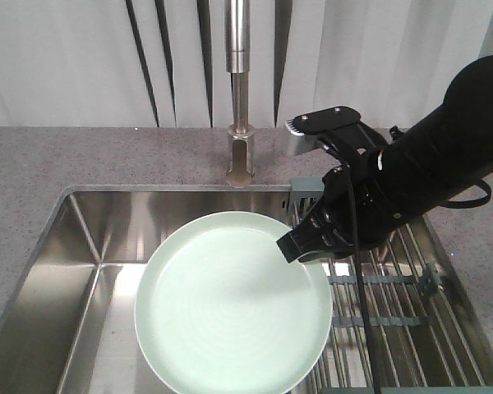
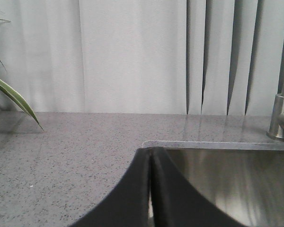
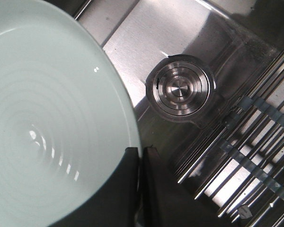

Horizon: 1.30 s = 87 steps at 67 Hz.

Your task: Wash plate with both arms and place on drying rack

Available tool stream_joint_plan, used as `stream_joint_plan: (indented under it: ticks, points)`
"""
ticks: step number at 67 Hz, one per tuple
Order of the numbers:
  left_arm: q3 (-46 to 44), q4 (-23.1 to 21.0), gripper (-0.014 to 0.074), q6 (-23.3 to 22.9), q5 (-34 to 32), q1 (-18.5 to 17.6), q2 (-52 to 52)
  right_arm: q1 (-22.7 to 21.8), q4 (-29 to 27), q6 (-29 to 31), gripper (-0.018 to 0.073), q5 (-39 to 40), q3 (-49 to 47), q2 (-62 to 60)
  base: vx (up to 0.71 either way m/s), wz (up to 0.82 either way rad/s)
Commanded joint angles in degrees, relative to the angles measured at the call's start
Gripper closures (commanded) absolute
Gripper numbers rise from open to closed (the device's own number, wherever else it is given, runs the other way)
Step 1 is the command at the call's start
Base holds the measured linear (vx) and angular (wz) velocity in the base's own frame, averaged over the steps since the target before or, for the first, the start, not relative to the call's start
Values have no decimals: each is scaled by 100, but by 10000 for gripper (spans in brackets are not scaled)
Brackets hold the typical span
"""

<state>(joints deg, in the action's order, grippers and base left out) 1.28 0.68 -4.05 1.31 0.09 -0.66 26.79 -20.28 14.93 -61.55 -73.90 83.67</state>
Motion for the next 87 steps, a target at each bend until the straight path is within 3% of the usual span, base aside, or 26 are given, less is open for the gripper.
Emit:
stream_joint_plan:
  ticks: [1,87]
  points:
    - [-124,-16,603,-10,-444,-23,-84,-19,-137,57,561,182,-151,-222,3,-3]
    - [-124,-16,603,-10,-444,-23,-72,-19,-139,57,561,187,-151,-240,0,0]
